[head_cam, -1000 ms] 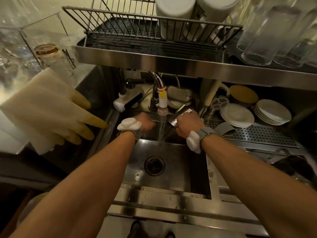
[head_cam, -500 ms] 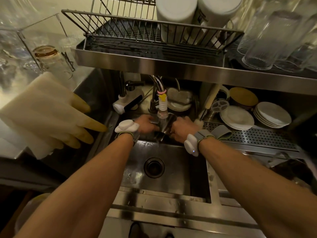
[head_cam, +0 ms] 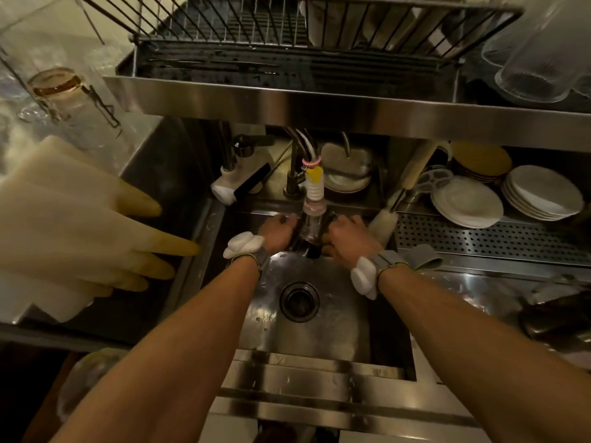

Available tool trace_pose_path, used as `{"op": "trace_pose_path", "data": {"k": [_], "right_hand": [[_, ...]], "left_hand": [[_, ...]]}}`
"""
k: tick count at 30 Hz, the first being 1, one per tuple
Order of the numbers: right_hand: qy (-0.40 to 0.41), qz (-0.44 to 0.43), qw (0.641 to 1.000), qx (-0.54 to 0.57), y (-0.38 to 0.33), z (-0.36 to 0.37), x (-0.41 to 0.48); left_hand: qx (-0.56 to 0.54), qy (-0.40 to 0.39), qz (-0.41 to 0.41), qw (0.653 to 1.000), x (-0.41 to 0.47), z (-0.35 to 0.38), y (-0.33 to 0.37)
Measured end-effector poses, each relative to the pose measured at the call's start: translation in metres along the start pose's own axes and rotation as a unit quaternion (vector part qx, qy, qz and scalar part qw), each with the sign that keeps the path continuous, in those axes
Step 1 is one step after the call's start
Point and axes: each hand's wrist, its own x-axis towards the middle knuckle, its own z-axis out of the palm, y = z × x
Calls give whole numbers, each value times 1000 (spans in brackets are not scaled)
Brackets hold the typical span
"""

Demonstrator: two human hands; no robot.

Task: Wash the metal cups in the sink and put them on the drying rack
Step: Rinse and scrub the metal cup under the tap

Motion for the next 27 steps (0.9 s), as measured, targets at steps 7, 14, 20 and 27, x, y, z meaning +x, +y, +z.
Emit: {"op": "trace_pose_path", "data": {"k": [7, 14, 20, 27], "right_hand": [[19, -4, 1000, 3, 2, 13, -2], [47, 23, 998, 26, 3, 19, -1], [33, -53, 998, 2, -2, 17, 0], [-15, -45, 998, 35, 9, 18, 2]], "left_hand": [[63, 11, -6, 998, 4, -8, -12], [65, -17, 5, 998, 5, -5, -14], [-109, -72, -15, 991, 7, 3, -4], [-157, -98, -146, 972, 7, 19, -15]]}}
